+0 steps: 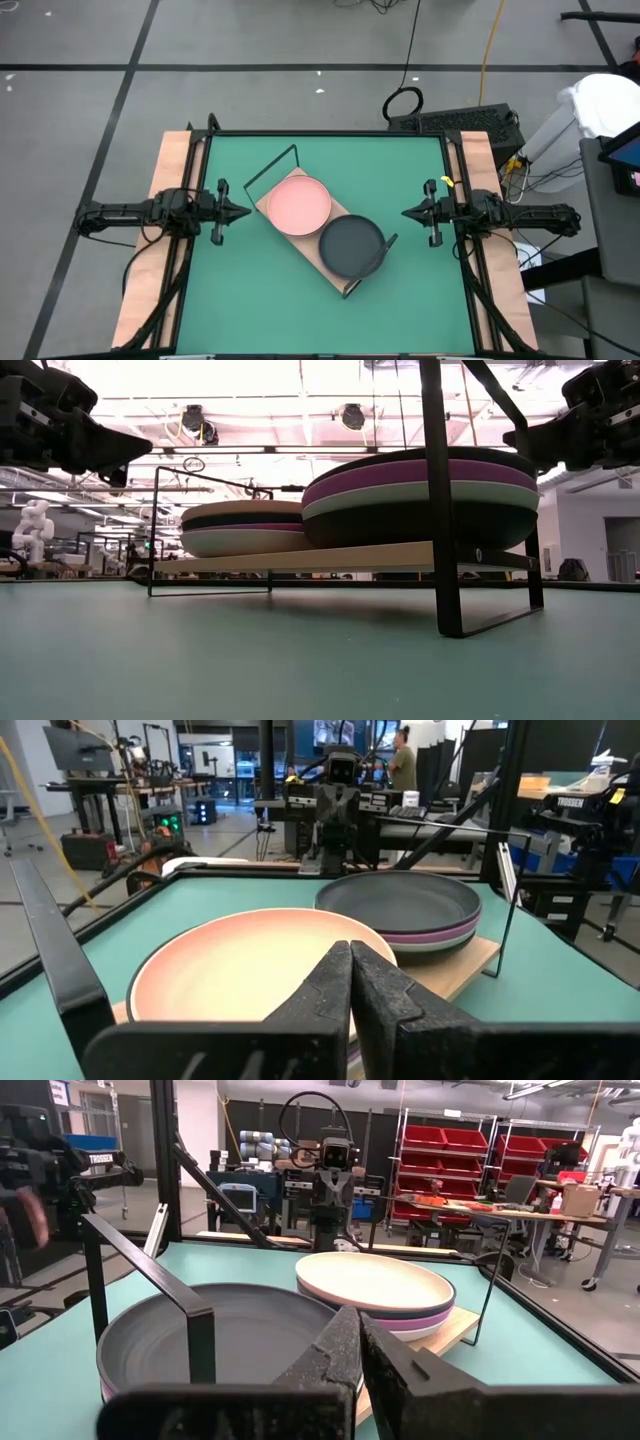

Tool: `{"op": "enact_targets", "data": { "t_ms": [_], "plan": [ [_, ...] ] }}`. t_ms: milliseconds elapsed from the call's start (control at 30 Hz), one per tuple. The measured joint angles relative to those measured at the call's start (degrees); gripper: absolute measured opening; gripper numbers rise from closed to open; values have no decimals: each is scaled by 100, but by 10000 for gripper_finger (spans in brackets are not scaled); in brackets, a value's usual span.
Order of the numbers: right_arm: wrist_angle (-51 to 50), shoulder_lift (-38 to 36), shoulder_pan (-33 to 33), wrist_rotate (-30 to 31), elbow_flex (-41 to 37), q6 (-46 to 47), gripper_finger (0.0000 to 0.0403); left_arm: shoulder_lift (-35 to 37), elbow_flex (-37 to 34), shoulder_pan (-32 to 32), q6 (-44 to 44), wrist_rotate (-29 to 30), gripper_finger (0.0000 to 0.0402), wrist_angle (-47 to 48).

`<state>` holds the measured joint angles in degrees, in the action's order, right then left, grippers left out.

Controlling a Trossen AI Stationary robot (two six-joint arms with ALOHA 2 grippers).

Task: Place and stack plates onto a shelf
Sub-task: Return to Home Position

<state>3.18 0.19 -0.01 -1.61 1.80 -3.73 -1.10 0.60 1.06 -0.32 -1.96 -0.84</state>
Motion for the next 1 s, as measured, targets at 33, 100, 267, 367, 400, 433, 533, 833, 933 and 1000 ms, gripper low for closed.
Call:
{"op": "enact_targets", "data": {
  "t_ms": [33,100,267,367,400,433,533,833,933,1000],
  "plan": [
    [-1,0,1,0,0,0,0,0,-2,0,3,0,9,0],
    [0,0,0,0,0,0,0,0,-2,0,3,0,11,2],
    [-2,0,1,0,0,0,0,0,-2,0,5,0,13,2],
    [-2,0,0,0,0,0,0,0,-2,0,5,0,13,4],
    [-2,0,0,0,0,0,0,0,-2,0,6,0,13,4],
    [-2,0,0,0,0,0,0,0,-2,-1,6,0,14,4],
    [-1,0,0,0,0,0,0,0,0,0,7,0,14,4],
    [-2,0,2,0,0,0,0,0,1,0,7,0,15,7],
    [-2,0,0,0,0,0,0,0,1,-1,7,0,15,7],
    [0,0,2,0,0,2,0,0,1,0,8,0,15,7]
  ]
}}
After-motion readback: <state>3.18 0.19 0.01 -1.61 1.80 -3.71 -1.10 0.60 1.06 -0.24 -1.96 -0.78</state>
